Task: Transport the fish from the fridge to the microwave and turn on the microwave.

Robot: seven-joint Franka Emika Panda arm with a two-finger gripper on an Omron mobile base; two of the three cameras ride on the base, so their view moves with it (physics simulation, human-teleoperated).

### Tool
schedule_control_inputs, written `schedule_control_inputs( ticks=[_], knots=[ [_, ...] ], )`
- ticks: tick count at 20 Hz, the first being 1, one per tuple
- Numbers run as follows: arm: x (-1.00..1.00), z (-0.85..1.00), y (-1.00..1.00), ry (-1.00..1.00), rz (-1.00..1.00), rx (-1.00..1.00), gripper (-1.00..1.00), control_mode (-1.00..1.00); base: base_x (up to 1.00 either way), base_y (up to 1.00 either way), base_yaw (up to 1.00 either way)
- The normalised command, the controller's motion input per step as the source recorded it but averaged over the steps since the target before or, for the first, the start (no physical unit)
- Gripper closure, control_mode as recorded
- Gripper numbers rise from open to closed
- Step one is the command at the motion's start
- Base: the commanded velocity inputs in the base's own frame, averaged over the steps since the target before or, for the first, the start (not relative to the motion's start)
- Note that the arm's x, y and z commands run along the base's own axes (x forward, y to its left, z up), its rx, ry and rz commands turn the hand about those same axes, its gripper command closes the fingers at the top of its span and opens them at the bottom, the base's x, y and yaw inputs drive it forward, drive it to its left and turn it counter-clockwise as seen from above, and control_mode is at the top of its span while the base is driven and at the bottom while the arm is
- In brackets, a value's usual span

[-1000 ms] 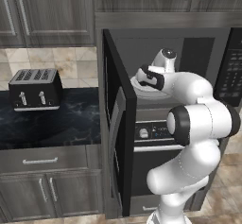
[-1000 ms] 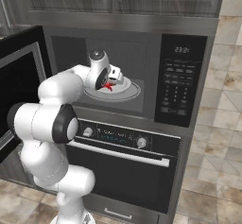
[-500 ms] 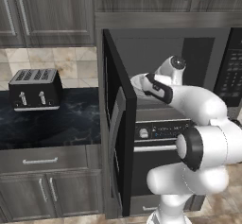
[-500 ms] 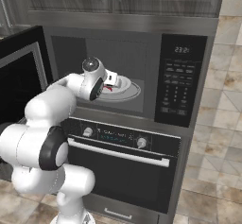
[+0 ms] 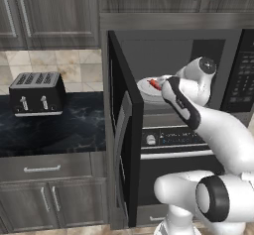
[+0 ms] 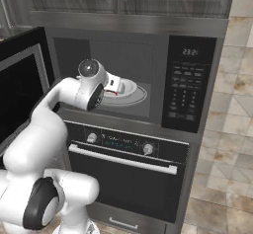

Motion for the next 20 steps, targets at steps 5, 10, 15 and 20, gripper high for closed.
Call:
schedule_control_inputs(
  ticks=[5,10,15,20],
  knots=[
    [-0.76,0.28,-0.31,0.02,0.00,0.06,-1.00,-1.00,0.00,0.00,0.00],
    [-0.75,0.15,-0.16,0.00,0.00,0.09,-1.00,-1.00,0.00,0.00,0.00],
    [-0.74,0.28,-0.02,-0.01,0.00,0.03,-1.00,-1.00,0.00,0.00,0.00],
    [-0.63,0.28,0.00,-0.02,0.00,0.00,-1.00,-1.00,0.00,0.00,0.00]
  ],
)
